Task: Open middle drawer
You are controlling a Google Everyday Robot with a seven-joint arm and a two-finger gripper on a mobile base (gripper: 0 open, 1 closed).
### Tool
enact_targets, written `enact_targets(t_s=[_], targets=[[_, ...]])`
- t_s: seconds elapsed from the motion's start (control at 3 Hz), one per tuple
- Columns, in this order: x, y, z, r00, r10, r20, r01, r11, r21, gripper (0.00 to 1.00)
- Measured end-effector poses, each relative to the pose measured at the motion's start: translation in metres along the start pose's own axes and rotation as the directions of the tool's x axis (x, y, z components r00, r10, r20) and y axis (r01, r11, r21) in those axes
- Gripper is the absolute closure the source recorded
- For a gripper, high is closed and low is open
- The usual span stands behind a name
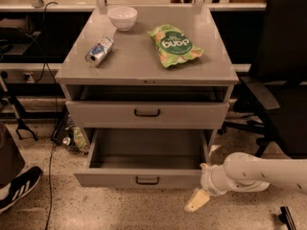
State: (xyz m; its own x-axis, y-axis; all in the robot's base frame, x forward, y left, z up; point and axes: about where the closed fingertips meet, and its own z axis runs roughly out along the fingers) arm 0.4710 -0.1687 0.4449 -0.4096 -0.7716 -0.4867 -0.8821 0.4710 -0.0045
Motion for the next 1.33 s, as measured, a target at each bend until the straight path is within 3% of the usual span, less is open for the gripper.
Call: enact_targets(t_s=[0.33, 0.67, 1.0, 1.33], targets=[[0.001, 0.009, 0.003, 1.0, -0.003, 0.0, 0.003, 0.9991, -0.042, 0.0], [0.01, 0.003, 0.02, 0.999, 0.041, 0.01, -0.039, 0.9939, -0.103, 0.0], [0.011, 0.002, 0.022, 0.999, 0.046, 0.01, -0.045, 0.9925, -0.114, 0.0], [0.011, 0.002, 0.021, 0.999, 0.047, 0.01, -0.045, 0.9925, -0.114, 0.16]])
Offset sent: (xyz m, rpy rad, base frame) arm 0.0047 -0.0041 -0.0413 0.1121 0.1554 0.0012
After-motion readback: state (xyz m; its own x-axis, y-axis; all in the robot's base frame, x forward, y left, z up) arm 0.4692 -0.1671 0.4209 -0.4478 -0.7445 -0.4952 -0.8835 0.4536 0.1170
